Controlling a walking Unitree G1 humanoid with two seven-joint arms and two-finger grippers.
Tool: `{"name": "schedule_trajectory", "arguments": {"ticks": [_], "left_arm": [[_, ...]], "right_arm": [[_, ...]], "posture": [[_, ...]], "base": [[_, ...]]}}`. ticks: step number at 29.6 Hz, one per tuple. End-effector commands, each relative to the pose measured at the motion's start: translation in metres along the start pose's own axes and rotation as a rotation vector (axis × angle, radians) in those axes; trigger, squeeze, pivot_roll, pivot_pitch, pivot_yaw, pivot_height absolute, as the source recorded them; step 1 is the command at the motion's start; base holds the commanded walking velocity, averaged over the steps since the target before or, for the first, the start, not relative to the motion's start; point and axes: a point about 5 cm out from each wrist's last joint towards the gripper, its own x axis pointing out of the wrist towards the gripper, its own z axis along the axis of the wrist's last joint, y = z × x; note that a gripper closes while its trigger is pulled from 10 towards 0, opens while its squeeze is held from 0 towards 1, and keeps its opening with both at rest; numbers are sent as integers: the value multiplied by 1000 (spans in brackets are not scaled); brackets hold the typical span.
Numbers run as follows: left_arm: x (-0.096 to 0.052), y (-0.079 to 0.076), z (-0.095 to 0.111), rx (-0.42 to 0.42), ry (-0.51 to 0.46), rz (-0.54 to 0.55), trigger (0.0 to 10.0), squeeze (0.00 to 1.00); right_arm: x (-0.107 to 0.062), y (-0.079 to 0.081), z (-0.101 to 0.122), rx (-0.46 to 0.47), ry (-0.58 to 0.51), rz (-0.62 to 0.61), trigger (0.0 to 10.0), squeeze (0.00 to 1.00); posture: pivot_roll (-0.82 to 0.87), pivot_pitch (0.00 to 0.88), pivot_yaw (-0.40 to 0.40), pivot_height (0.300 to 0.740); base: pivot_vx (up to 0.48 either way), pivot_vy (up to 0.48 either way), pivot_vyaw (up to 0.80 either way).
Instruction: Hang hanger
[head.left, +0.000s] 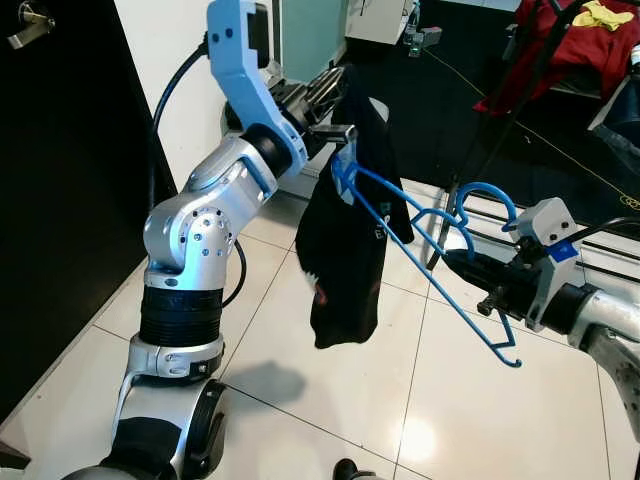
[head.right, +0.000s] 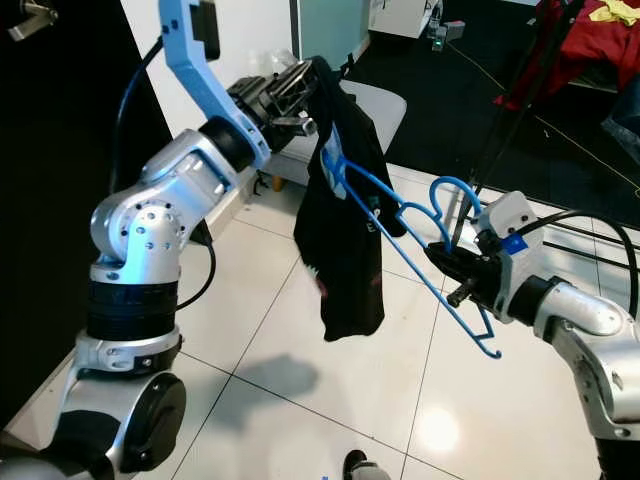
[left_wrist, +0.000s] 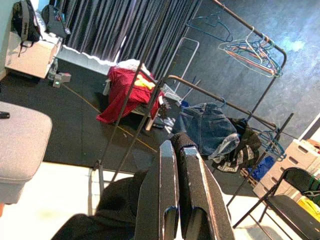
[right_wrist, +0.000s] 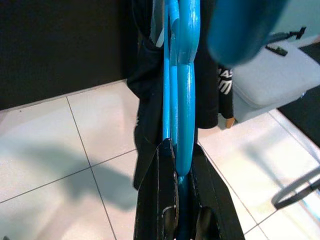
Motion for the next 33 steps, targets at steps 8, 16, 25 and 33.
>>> {"name": "schedule_trajectory", "arguments": {"ticks": [8, 16, 25, 33], "left_arm": [[1, -2, 0, 32, 10, 2, 10000, 0], [-1, -16, 8, 79, -18, -129, 10000, 0], [-10, -30, 17, 181, -13, -353, 10000, 0], [-23, -35, 19, 279, 41, -539, 10000, 0]], "right_arm": [[9, 27, -5, -61, 52, 142, 10000, 0], [16, 49, -6, -50, 33, 262, 10000, 0], [13, 18, 2, -115, 22, 76, 10000, 0], [7, 9, 2, -135, 38, 40, 10000, 0]], "posture": [[-51, 173, -4, 740], [-46, 169, -5, 740], [-51, 173, -4, 740], [-50, 174, -4, 740]], "base": [[0, 0, 0], [0, 0, 0], [0, 0, 0], [0, 0, 0]]}}
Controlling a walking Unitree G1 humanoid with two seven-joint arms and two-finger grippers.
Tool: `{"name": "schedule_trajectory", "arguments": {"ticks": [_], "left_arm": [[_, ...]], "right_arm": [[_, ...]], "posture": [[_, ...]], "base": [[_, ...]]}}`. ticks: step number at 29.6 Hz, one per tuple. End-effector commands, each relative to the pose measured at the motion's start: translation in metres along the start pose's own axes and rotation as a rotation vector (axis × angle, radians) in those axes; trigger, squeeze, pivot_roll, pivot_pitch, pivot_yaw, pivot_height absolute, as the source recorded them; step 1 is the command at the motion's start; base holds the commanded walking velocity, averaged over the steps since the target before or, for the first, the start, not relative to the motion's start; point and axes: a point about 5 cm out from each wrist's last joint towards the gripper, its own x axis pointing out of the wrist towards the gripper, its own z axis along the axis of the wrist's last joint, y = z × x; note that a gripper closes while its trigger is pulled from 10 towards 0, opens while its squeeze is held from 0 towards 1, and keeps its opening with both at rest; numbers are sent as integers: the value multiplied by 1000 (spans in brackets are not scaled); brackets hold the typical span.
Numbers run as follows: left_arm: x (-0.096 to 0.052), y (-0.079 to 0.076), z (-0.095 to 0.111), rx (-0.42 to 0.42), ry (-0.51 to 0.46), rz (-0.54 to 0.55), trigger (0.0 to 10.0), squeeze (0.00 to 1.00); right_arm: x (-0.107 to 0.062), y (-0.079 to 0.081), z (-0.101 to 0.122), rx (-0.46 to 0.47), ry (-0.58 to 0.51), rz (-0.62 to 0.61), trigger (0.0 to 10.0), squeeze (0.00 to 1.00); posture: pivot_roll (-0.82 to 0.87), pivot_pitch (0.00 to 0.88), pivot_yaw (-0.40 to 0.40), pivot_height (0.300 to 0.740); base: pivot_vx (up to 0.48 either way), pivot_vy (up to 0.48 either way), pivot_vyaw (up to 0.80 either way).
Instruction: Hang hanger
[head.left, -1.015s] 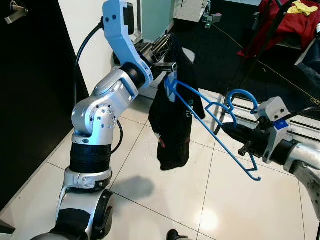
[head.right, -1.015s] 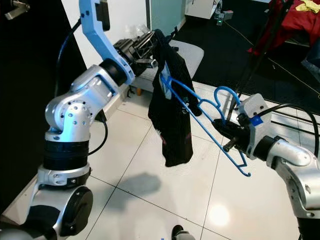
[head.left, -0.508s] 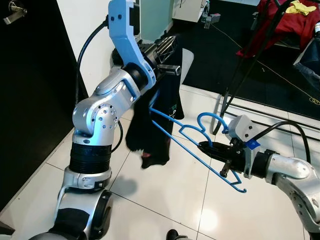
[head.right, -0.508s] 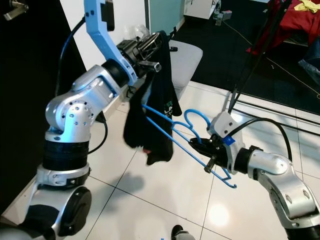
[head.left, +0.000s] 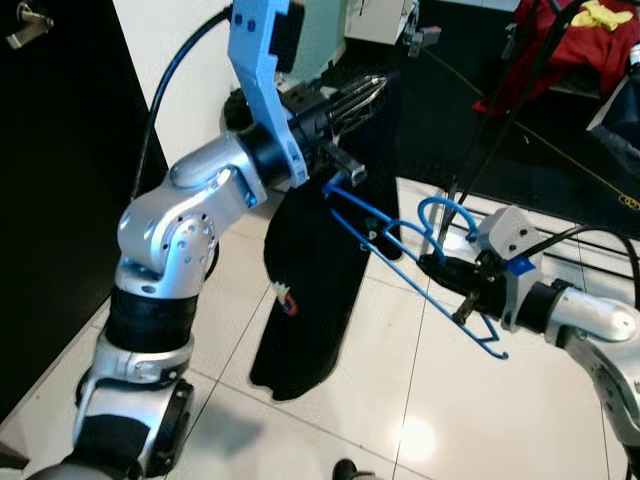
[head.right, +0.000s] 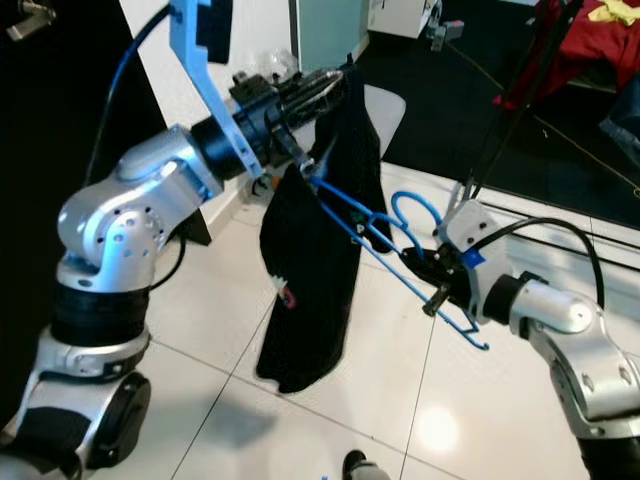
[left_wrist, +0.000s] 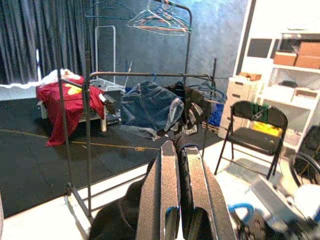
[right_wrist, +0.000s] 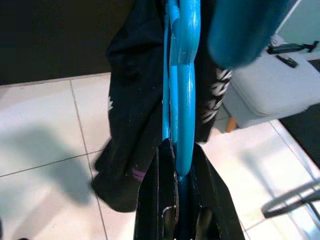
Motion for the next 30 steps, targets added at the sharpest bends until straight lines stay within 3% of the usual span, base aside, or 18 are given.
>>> {"name": "schedule_trajectory", "arguments": {"ticks": [1, 6, 10, 11, 13, 14, 16, 19, 21, 22, 23, 27, 30], "left_arm": [[-3, -6, 4, 47, 4, -54, 10000, 0], [-5, 4, -2, 70, 59, 23, 10000, 0], [1, 0, -2, 10, 28, 1, 10000, 0], [6, -6, -1, -54, -8, -21, 10000, 0], [6, -6, -1, -54, -8, -21, 10000, 0], [11, -10, -4, -170, -56, -12, 10000, 0], [11, -10, -4, -170, -56, -12, 10000, 0], [17, -2, -15, -294, -64, 91, 10000, 0], [17, -2, -15, -294, -64, 91, 10000, 0], [18, -2, -17, -320, -68, 86, 10000, 169], [19, -3, -17, -356, -81, 67, 10000, 1000], [20, -9, -16, -387, -113, 10, 10000, 1000], [20, -11, -15, -401, -122, 3, 10000, 1000]], "right_arm": [[-4, -5, 1, -26, 4, -24, 10000, 0], [-1, -1, 5, -38, -13, -5, 10000, 0], [2, 1, 5, -39, -19, -5, 10000, 0], [4, 3, 5, -43, -20, -1, 10000, 0], [4, 3, 5, -43, -20, -1, 10000, 0], [10, 8, 5, -39, -31, 21, 10000, 0], [10, 8, 5, -39, -31, 21, 10000, 0], [15, 14, 8, -28, -65, 49, 10000, 0], [15, 14, 8, -28, -65, 49, 10000, 0], [16, 14, 10, -24, -81, 51, 10000, 0], [16, 14, 14, -18, -111, 45, 10000, 0], [18, 4, 28, -8, -215, -27, 10000, 0], [19, 0, 31, -14, -234, -53, 10000, 0]], "posture": [[-53, 174, -3, 740], [-56, 172, -2, 740], [-54, 173, -1, 740], [-53, 173, -1, 740], [-53, 173, -1, 740], [-54, 173, -1, 740], [-54, 173, -1, 740], [-55, 171, 0, 740], [-55, 171, 0, 740], [-56, 171, 3, 740], [-55, 171, 4, 740], [-52, 171, 10, 740], [-52, 171, 10, 740]], "base": [[0, 0, 0], [0, 0, 0], [0, 0, 0], [0, 0, 0], [0, 0, 0], [0, 0, 0], [0, 0, 0], [0, 0, 0], [0, 0, 0], [0, 0, 0], [0, 0, 0], [0, 0, 0], [0, 0, 0]]}}
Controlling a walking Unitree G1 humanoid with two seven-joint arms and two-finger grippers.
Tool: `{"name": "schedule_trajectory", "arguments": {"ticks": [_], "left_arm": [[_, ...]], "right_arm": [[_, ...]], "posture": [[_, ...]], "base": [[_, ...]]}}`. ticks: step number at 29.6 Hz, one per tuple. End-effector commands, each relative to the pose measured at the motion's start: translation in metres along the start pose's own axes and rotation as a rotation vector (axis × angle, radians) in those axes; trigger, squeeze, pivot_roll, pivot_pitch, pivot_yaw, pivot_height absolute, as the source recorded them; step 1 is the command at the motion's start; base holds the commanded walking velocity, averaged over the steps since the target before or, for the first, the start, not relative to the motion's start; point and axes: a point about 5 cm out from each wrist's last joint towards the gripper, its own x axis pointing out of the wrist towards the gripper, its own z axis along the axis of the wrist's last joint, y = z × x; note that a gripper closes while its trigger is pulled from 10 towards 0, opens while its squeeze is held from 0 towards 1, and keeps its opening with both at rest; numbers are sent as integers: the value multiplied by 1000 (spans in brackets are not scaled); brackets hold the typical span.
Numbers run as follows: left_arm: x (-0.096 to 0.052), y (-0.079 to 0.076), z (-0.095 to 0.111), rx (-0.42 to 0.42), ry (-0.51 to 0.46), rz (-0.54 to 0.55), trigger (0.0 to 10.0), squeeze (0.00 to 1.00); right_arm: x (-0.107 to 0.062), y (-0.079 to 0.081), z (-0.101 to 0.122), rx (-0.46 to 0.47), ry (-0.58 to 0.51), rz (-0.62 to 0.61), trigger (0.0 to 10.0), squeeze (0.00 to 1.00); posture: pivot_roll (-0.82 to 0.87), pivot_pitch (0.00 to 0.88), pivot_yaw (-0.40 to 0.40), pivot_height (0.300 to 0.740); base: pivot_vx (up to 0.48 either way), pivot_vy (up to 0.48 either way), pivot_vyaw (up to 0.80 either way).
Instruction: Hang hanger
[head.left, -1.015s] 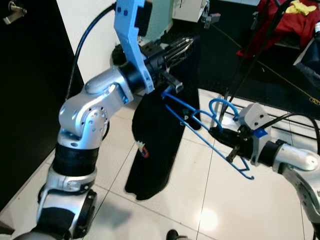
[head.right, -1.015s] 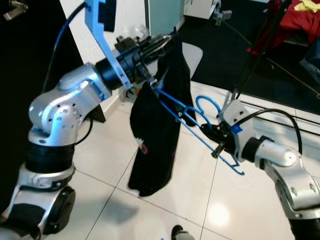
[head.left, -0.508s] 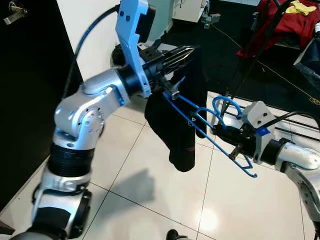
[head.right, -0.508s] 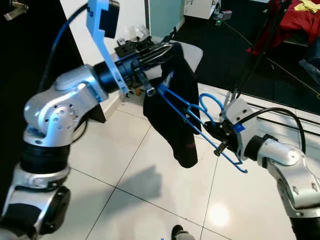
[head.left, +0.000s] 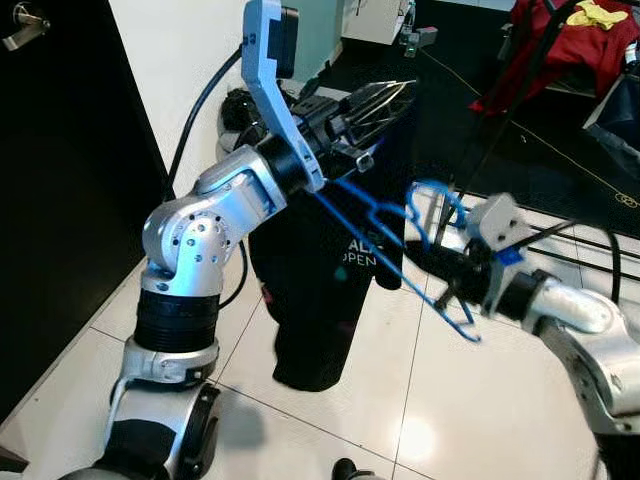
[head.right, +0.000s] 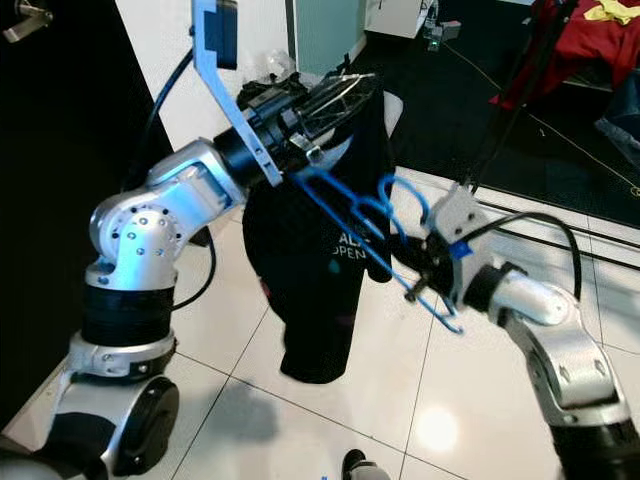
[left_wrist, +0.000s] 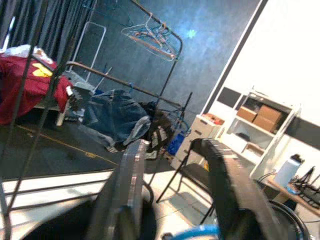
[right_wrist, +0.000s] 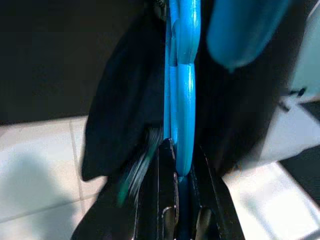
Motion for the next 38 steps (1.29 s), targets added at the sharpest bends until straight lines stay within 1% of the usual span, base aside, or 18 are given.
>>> {"name": "schedule_trajectory", "arguments": {"ticks": [1, 5, 7, 13, 15, 18, 19, 20, 23, 24, 25, 27, 30, 32, 34, 35, 37, 38], "left_arm": [[1, -5, 2, -10, -6, -29, 10000, 1000], [1, -6, 3, -23, -14, -30, 10000, 1000], [0, -8, 6, -56, -31, -48, 10000, 1000], [-1, -10, 8, -62, -49, -58, 10000, 1000], [-2, -8, 10, -60, -65, -37, 10000, 1000], [-7, 7, 15, -10, -115, 70, 10000, 1000], [-7, 7, 15, -10, -115, 70, 10000, 1000], [-9, 13, 15, 20, -111, 96, 10000, 855], [-10, 17, 15, 40, -106, 112, 10000, 855], [-13, 23, 15, 53, -118, 146, 10000, 35], [-16, 29, 17, 73, -136, 180, 10000, 0], [-23, 35, 24, 88, -182, 227, 10000, 0], [-29, 37, 31, 115, -212, 252, 10000, 0], [-29, 37, 31, 115, -212, 252, 10000, 0], [-34, 37, 36, 139, -228, 267, 10000, 0], [-41, 36, 41, 156, -247, 282, 10000, 0], [-41, 36, 41, 156, -247, 282, 10000, 0], [-47, 35, 46, 169, -267, 292, 10000, 0]], "right_arm": [[-3, -5, 4, -10, -32, -36, 10000, 0], [-2, -9, 6, -16, -50, -58, 10000, 0], [2, -17, 13, -40, -94, -112, 10000, 0], [6, -21, 19, -57, -128, -139, 10000, 0], [6, -22, 22, -55, -145, -145, 10000, 0], [-1, -25, 31, 2, -235, -172, 10000, 0], [-1, -25, 31, 2, -235, -172, 10000, 0], [-3, -27, 35, 31, -272, -171, 10000, 0], [-4, -29, 38, 50, -299, -168, 10000, 0], [-8, -30, 44, 100, -354, -139, 10000, 0], [-13, -34, 48, 137, -400, -116, 10000, 0], [-24, -39, 54, 192, -463, -54, 10000, 0], [-33, -38, 56, 214, -480, 8, 10000, 0], [-33, -38, 56, 214, -480, 8, 10000, 0], [-40, -37, 56, 226, -487, 50, 10000, 0], [-49, -37, 57, 242, -497, 96, 10000, 0], [-49, -37, 57, 242, -497, 96, 10000, 0], [-59, -36, 58, 254, -502, 146, 10000, 0]], "posture": [[-52, 171, 10, 740], [-52, 171, 10, 740], [-43, 171, 16, 740], [-39, 169, 14, 740], [-39, 169, 14, 740], [-37, 175, 19, 740], [-37, 175, 19, 740], [-37, 175, 19, 740], [-37, 170, 20, 740], [-37, 168, 20, 740], [-37, 168, 20, 740], [-33, 164, 15, 740], [-31, 161, 13, 740], [-31, 161, 13, 740], [-31, 160, 13, 740], [-30, 158, 11, 740], [-30, 158, 11, 740], [-31, 159, 11, 740]], "base": [[0, 0, 0], [0, 0, 0], [0, 0, 0], [0, 0, 0], [0, 0, 0], [0, 0, 0], [0, 0, 0], [0, 0, 0], [0, 0, 0], [0, 0, 0], [0, 0, 0], [0, 0, 0], [0, 0, 0], [0, 0, 0], [0, 0, 0], [0, 0, 0], [0, 0, 0], [0, 0, 0]]}}
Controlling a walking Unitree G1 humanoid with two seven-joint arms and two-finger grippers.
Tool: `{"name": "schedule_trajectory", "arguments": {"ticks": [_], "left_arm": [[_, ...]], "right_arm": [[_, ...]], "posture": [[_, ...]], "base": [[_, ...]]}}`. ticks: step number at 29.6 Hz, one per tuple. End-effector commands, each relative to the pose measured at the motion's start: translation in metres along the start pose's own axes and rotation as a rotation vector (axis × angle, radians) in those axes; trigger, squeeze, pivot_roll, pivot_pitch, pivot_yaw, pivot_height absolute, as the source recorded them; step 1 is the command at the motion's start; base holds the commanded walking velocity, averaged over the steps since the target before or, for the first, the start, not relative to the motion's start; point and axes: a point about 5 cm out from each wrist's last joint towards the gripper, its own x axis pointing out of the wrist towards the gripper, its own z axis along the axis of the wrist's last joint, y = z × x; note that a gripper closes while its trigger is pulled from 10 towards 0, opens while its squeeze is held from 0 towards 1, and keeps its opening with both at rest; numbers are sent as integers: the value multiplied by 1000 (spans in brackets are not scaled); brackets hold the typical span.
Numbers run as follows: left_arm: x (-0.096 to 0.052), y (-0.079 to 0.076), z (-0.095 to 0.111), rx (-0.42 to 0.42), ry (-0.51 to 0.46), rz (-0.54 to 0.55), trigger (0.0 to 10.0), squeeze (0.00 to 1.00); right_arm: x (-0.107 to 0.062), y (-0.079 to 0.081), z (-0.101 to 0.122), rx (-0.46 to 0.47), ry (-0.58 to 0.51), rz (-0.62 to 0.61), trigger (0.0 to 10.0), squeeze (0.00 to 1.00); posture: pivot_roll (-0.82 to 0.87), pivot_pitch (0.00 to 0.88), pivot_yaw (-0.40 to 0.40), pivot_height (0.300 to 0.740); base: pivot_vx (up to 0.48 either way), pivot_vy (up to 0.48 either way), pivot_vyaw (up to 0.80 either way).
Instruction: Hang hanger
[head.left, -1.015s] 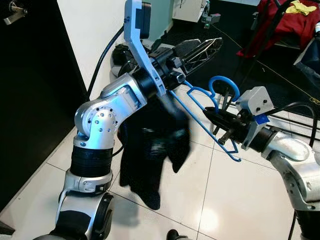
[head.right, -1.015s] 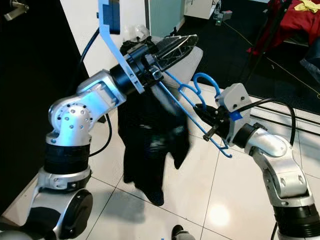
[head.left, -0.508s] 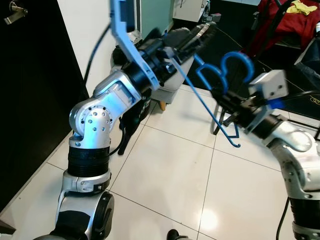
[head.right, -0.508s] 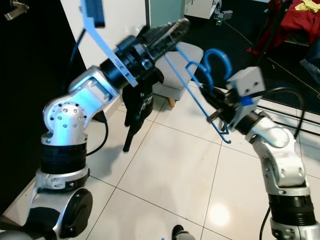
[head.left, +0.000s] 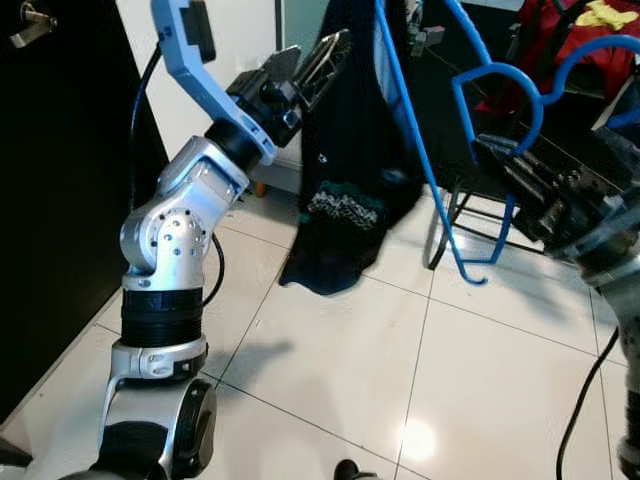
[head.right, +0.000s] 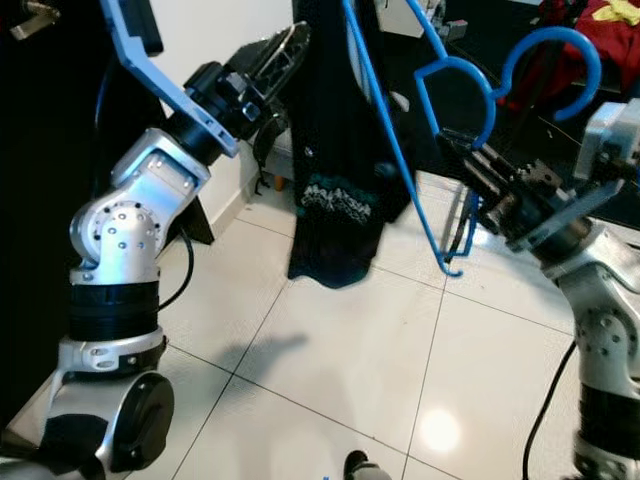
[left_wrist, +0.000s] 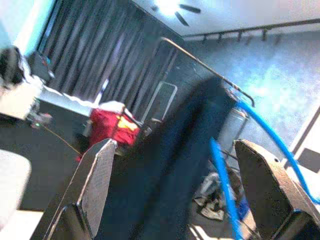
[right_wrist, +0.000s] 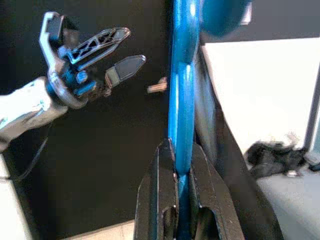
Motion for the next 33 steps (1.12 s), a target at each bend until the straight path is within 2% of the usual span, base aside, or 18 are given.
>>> {"name": "schedule_trajectory", "arguments": {"ticks": [1, 3, 5, 20, 24, 28, 29, 30, 32, 33], "left_arm": [[-5, -1, 9, 7, -39, -3, 10000, 0], [-5, -1, 9, 7, -39, -3, 10000, 0], [-4, -3, 18, 4, -78, -33, 10000, 0], [-3, -7, 29, 32, -93, -87, 10000, 0], [-9, -15, 21, 140, -12, -102, 10000, 0], [-11, -16, 19, 166, 4, -106, 10000, 0], [-13, -18, 16, 215, 25, -111, 10000, 0], [-13, -18, 16, 215, 25, -111, 10000, 0], [-18, -20, 13, 287, 58, -123, 10000, 0], [-18, -20, 13, 287, 58, -123, 10000, 0]], "right_arm": [[-8, 9, 17, -9, -44, 89, 10000, 0], [-8, 9, 17, -9, -44, 89, 10000, 0], [-23, 10, 22, 12, -1, 118, 10000, 0], [-35, 9, 33, 33, 16, 140, 10000, 0], [-34, 8, 34, 39, 38, 157, 10000, 0], [-33, 7, 33, 39, 46, 156, 10000, 0], [-32, 6, 32, 33, 50, 147, 10000, 0], [-32, 6, 32, 33, 50, 147, 10000, 0], [-27, 3, 28, 27, 47, 125, 10000, 0], [-27, 3, 28, 27, 47, 125, 10000, 0]], "posture": [[-32, 160, 10, 740], [-32, 160, 10, 740], [-37, 169, 4, 740], [-34, 171, 2, 740], [-30, 173, -4, 740], [-30, 174, -5, 740], [-29, 175, -5, 740], [-29, 175, -5, 740], [-24, 177, -6, 740], [-24, 177, -6, 740]], "base": [[0, 0, 0], [0, 0, 0], [0, 0, 0], [0, 0, 0], [0, 0, 0], [0, 0, 0], [0, 0, 0], [0, 0, 0], [0, 0, 0], [0, 0, 0]]}}
